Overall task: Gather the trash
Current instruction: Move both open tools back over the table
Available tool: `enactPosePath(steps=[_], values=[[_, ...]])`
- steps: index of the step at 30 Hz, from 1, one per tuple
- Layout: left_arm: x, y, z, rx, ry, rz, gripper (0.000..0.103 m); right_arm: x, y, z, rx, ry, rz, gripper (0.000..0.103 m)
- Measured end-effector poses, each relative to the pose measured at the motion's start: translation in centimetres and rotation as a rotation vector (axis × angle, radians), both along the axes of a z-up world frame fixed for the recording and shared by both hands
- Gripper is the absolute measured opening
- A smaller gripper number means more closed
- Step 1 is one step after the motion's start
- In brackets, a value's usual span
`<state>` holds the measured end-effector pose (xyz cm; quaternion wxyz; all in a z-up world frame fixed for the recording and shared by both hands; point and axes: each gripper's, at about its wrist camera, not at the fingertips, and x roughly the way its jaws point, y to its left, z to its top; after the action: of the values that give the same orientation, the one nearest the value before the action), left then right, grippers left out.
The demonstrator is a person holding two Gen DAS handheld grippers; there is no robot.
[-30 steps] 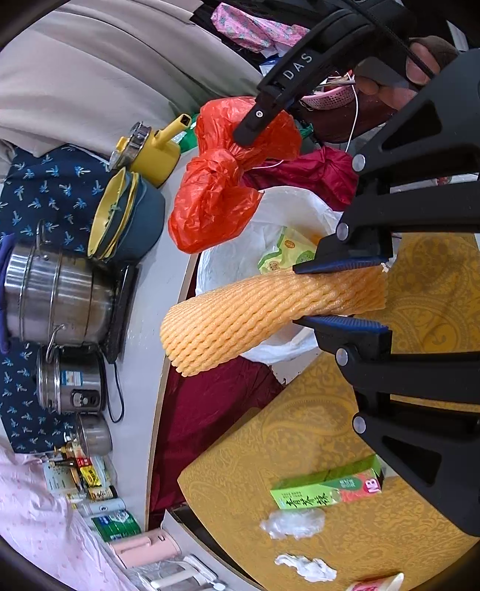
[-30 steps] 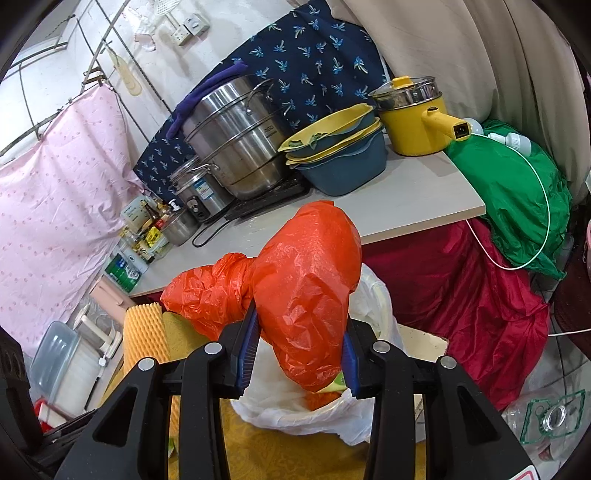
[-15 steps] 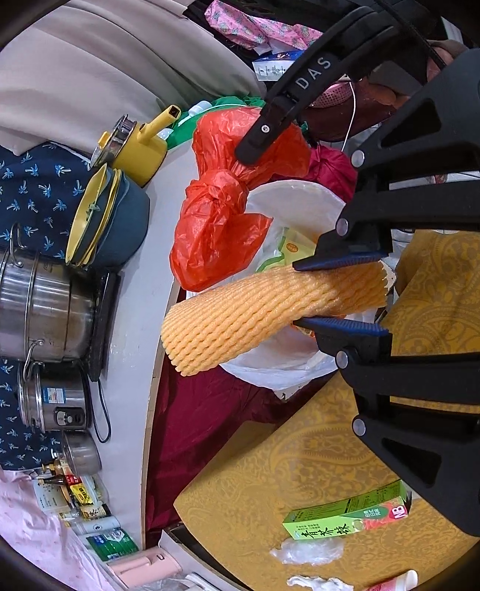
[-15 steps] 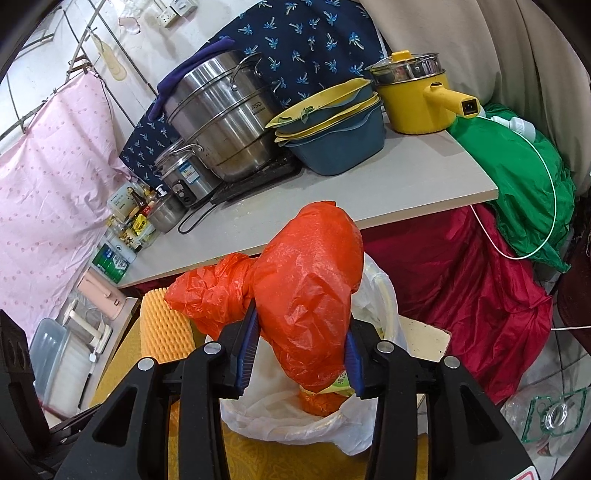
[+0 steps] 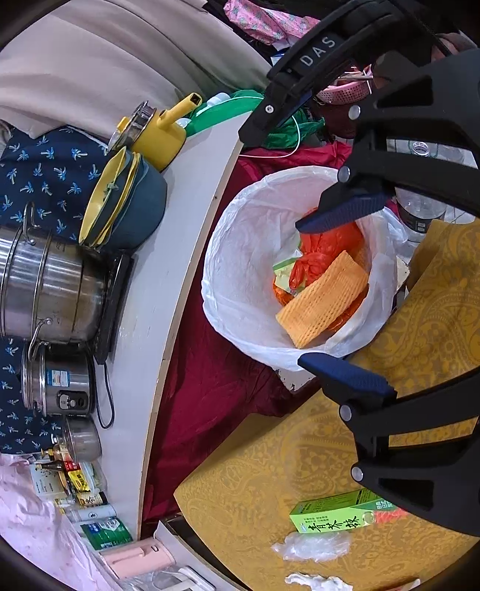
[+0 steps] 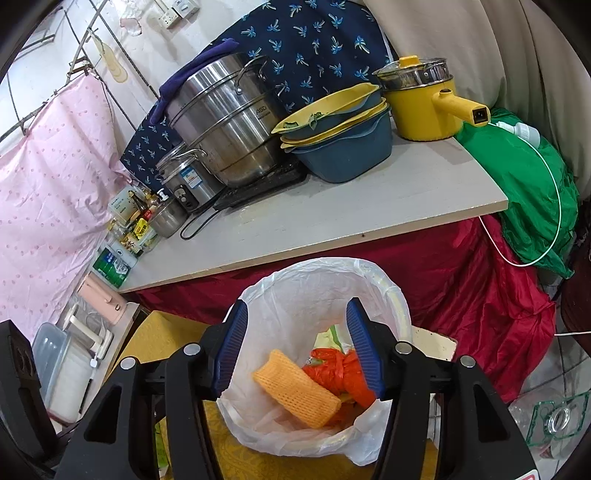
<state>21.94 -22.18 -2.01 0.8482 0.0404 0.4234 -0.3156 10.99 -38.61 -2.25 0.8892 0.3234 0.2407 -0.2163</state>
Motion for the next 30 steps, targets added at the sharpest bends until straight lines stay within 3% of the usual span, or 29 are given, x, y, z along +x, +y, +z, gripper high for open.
enactPosePath(steps=[3, 15, 22, 30], values=[[0.5, 0.9, 0.4, -0.012, 0.001, 0.024, 0.072, 0.0, 0.2, 0.5, -0.006, -0.005, -0.001, 0.055], [1.1, 6.2, 2.1, -0.031, -0.023, 0.127, 0.073, 0.4, 3.6, 2.7, -0.038, -0.031, 0.052, 0.058], [1.4, 10.5, 2.7, -0.039, -0.035, 0.204, 0.074, 1.8, 7.3, 4.0, -0.055, -0.045, 0.129, 0.058], [1.4, 16.2, 3.0, -0.040, -0.055, 0.306, 0.084, 3.8, 12.4, 4.6, -0.076, -0.038, 0.237, 0.059]])
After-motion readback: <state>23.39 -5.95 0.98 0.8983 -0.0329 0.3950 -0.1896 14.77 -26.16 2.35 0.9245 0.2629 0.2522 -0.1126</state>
